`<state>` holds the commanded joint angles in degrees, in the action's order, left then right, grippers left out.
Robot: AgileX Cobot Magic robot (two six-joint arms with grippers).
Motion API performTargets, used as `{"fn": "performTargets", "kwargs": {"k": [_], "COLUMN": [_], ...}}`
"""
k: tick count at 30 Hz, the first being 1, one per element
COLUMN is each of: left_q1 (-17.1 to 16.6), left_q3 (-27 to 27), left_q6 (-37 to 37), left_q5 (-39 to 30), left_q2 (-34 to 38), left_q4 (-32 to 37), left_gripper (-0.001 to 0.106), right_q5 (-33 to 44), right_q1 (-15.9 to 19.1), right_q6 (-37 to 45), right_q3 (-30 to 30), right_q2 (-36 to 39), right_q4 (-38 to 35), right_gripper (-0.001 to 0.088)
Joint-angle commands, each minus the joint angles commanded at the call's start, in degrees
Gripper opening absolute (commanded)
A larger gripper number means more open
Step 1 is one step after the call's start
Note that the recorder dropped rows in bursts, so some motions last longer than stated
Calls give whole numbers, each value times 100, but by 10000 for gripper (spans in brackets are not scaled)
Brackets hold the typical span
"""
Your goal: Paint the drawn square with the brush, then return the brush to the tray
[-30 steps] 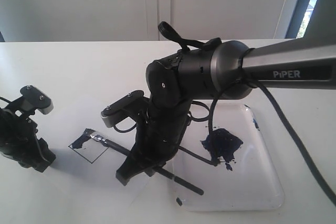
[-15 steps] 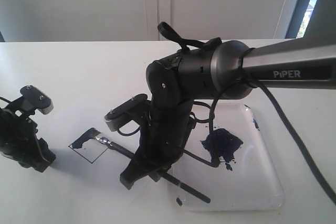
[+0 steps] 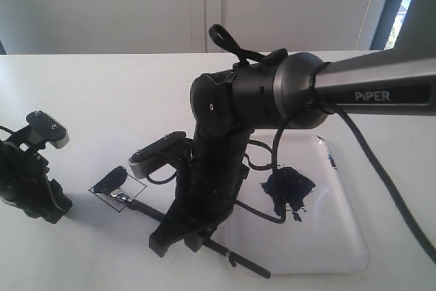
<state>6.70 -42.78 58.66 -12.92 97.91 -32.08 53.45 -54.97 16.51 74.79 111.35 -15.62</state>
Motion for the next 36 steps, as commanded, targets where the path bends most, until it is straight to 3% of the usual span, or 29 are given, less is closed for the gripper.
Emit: {"fn": "performTargets", "kwargs": {"k": [36], "left_q1": [0], "left_q3": [0], "left_q6": [-14], "left_q5": [70], "left_q2": [0], "left_q4": [0], "left_gripper": [498], "right_q5": [-83], "right_q1": [-99], "right_q6": [-946], "right_q3": [0], "right_q2": [0], "right_q4": [1161], "right_gripper": [0]}}
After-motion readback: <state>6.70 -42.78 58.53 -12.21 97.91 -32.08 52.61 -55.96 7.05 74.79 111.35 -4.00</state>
